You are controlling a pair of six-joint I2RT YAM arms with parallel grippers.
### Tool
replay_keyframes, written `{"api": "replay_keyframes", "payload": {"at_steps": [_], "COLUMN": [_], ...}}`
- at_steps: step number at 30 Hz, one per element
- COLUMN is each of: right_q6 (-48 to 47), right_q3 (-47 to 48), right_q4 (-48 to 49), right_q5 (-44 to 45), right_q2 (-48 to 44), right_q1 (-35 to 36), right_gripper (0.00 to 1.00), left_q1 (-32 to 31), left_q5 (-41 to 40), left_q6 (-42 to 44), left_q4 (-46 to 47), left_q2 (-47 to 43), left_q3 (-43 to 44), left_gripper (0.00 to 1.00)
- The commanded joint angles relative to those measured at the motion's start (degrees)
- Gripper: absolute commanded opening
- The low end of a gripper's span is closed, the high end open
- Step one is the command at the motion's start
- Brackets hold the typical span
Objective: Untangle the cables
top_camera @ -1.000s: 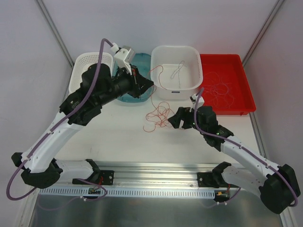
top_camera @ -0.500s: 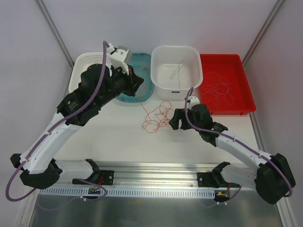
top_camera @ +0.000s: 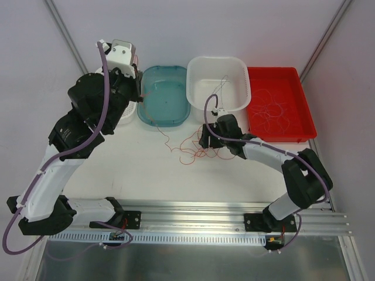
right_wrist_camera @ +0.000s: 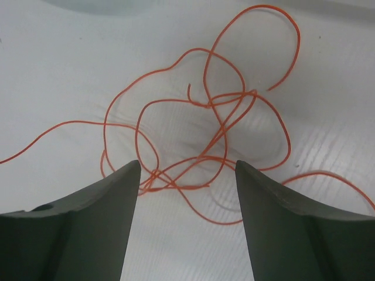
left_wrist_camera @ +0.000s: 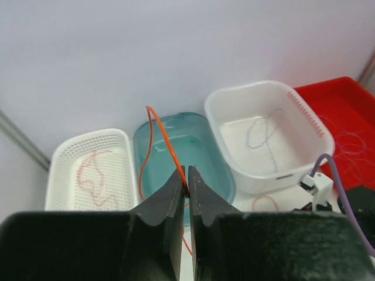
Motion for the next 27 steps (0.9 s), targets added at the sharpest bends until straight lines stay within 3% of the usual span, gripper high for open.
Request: {"api": "replay_keyframes", "payload": {"at_steps": [1, 4, 9, 16, 22, 27], "right_q6": [0.49, 1.89, 2.77, 6.20, 9.62, 10.42], "right_q3": [2.62, 2.63, 1.13, -4.22, -10.20, -10.56], "right_q4": [1.86, 1.86, -1.03, -9.99, -18.96, -27.57], "right_q5": [1.43, 1.34, 4.85, 8.01, 9.77, 12.50], "right_q2": [5.21, 8.02, 7.86, 0.31, -13.13, -24.72], "right_q1": [0.31, 0.22, -0.31, -6.28, -13.66, -17.61], "right_gripper": [0.68, 0.57, 0.40, 0.01, 0.01, 0.01], "left_q1": [0.51, 3.49, 14.47, 24.67, 31.97, 34.35], "left_q5": [-10.16, -12.63, -9.83, -8.94, -8.94, -11.66], "left_q6": [8.37, 10.75, 9.88, 10.23, 10.14, 11.90], "left_q4": [1.15, 1.15, 1.06, 1.06, 1.15, 1.06], "left_q2": [-0.38, -0.90, -2.31, -1.08, 1.38, 4.36], "left_q3": [3.09, 3.18, -0.15, -2.71, -1.74, -0.95], "left_gripper": [0.06, 0.06, 0.07, 0.07, 0.09, 0.09]}}
